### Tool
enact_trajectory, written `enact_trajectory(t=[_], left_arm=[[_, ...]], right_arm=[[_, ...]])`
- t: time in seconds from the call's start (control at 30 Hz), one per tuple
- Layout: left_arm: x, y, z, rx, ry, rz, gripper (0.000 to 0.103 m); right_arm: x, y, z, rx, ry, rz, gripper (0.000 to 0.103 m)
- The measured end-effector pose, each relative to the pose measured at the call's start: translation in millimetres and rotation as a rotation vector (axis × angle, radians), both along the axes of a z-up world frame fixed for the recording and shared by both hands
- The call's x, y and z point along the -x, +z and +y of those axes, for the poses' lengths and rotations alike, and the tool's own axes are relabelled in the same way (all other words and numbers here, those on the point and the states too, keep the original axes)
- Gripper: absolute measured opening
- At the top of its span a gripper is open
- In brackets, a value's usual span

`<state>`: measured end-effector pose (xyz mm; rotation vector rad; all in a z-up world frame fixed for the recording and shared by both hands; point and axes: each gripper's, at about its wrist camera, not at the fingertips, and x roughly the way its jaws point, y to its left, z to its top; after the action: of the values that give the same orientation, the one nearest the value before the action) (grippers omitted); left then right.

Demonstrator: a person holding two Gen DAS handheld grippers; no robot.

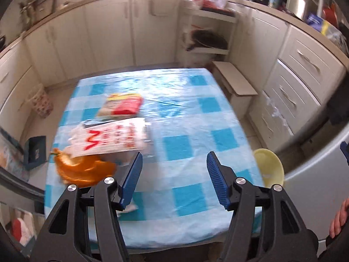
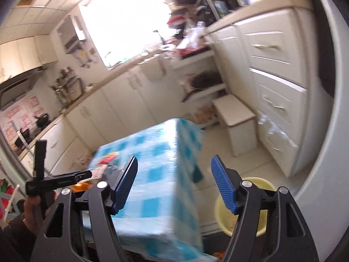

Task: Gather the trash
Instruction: 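Return to the table and grasp an orange peel with the left tool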

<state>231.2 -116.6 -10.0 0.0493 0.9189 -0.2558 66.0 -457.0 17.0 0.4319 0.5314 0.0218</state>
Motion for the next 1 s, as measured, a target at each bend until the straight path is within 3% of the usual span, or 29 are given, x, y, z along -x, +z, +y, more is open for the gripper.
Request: enact_trajectory(t=[0.17, 0.23, 0.33, 0.43, 0.57, 0.77, 1.0], left_arm=[[-31, -5, 132, 0.019, 0.289, 0.046, 0.061], [-49, -17, 171, 0.023, 0.361, 0.105, 0.061], [-68, -33, 200, 0.060, 0.380, 0.162, 0.061], [-82, -46, 205, 0.086, 0.345, 0.202, 0.065], [-76, -65, 187, 0.036, 0.315, 0.226, 0.070], [-88, -80, 177, -0.011, 0.308, 0.257, 0.070], [-91, -81, 176, 0.009, 0.328, 0.269, 0.070]], right_arm=[[-47, 6, 87, -0.062, 0.232, 0.068, 0.068], [-68, -6, 126, -0.077, 0.316, 0.138, 0.068], [-95, -36, 184, -0.072, 0.431, 0.245, 0.068], [-108, -67, 228, -0.028, 0.485, 0.337, 0.068], [-124, -94, 248, 0.003, 0.482, 0.411, 0.068], [-137, -112, 268, 0.006, 0.474, 0.463, 0.068], [-142, -120, 281, 0.049, 0.479, 0.474, 0.068]])
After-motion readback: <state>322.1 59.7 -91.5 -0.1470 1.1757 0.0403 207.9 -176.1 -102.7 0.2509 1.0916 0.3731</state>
